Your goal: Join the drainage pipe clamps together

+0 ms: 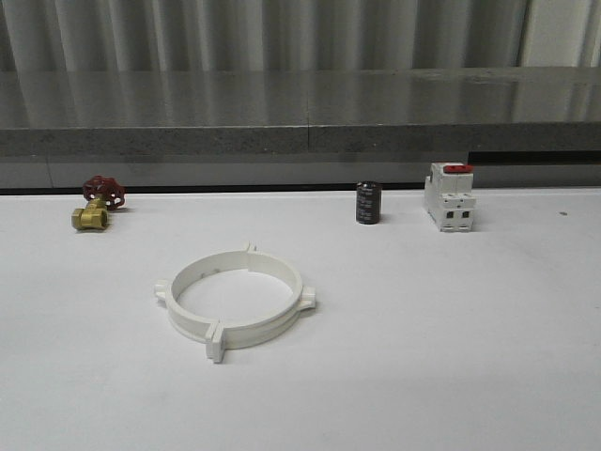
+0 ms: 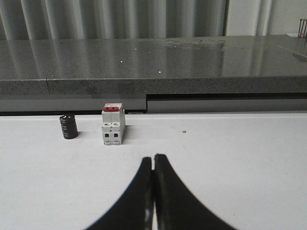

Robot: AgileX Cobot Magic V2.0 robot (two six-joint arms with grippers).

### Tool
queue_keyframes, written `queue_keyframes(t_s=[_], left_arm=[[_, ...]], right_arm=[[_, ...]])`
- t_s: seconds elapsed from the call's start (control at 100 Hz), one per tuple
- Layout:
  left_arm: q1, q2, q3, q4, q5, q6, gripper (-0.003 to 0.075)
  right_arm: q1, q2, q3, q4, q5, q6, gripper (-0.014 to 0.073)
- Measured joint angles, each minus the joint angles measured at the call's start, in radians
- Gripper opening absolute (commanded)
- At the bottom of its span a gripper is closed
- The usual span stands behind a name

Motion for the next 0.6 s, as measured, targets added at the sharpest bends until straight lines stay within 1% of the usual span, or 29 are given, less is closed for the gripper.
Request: queue_keyframes(t_s=[0.22, 0.33, 0.6], left_arm=[[0.000, -0.155, 0.132, 0.016, -0.022, -0.040, -0.0021], [0.000, -0.196, 0.132, 0.017, -0.053, -0.049, -0.0021], [0.000, -0.197, 0.132, 0.025, -0.105, -0.051, -0.0021]], right_arm=[[0.000, 0.000, 0.000, 0.000, 0.000, 0.000, -0.0067], [0.000, 0.000, 0.000, 0.000, 0.000, 0.000, -0.0067], [0.000, 0.000, 0.000, 0.000, 0.000, 0.000, -0.0067]])
